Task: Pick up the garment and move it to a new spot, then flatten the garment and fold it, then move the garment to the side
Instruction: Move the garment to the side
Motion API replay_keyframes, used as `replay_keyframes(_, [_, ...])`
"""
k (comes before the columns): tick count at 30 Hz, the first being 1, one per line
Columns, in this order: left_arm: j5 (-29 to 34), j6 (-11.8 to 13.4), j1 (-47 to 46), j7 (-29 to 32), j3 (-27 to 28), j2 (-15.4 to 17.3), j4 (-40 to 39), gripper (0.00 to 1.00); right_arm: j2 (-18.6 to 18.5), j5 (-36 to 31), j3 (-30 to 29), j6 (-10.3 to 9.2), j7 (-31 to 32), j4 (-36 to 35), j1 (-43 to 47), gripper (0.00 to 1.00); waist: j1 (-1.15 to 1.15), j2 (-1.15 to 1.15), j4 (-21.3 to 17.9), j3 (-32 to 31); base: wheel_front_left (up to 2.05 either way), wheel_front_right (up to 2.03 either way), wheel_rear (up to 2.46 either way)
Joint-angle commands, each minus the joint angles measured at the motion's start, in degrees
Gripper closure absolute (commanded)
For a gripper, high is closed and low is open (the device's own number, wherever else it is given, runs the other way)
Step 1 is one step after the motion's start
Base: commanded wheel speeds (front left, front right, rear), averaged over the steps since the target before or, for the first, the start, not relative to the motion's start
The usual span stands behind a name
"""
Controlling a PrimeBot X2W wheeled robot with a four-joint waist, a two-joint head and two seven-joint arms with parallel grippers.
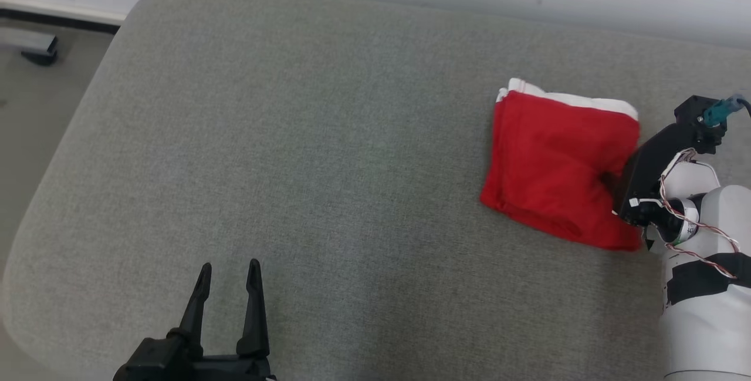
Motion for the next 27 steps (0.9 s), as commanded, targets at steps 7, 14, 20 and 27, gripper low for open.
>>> replay_keyframes(7, [-1.29, 0.32, -1.72, -0.15, -1.19, -0.04, 0.22, 0.0, 1.89, -4.48, -0.4, -0.14, 1.09, 6.15, -0.01, 0.0, -0.01, -0.01, 1.9, 3.01, 0.0, 0.0, 0.0])
replay_keyframes(14, [-1.24, 0.69, -2.88, -0.15, -0.24, -0.03, -0.31, 0.0, 1.27, -6.0, 2.66, -0.01, 0.59, 7.66, -1.88, 1.0, -0.01, -0.01, -0.46, 4.12, 0.0, 0.0, 0.0])
replay_keyframes(20, [-1.18, 0.13, -2.28, -0.15, 1.07, -0.03, -0.35, 0.0, -4.0, -3.58, 12.31, -0.14, -1.59, 5.12, -4.94, 1.0, -0.01, -0.01, -5.16, 1.76, 0.0, 0.0, 0.0])
replay_keyframes(27, [-0.6, -0.19, -1.02, -0.15, 2.22, -0.02, -0.69, 0.0, -9.49, 1.32, 22.54, -0.14, -0.81, 1.11, -5.57, 1.0, -0.01, -0.01, -10.66, -0.61, 0.0, 0.0, 0.0])
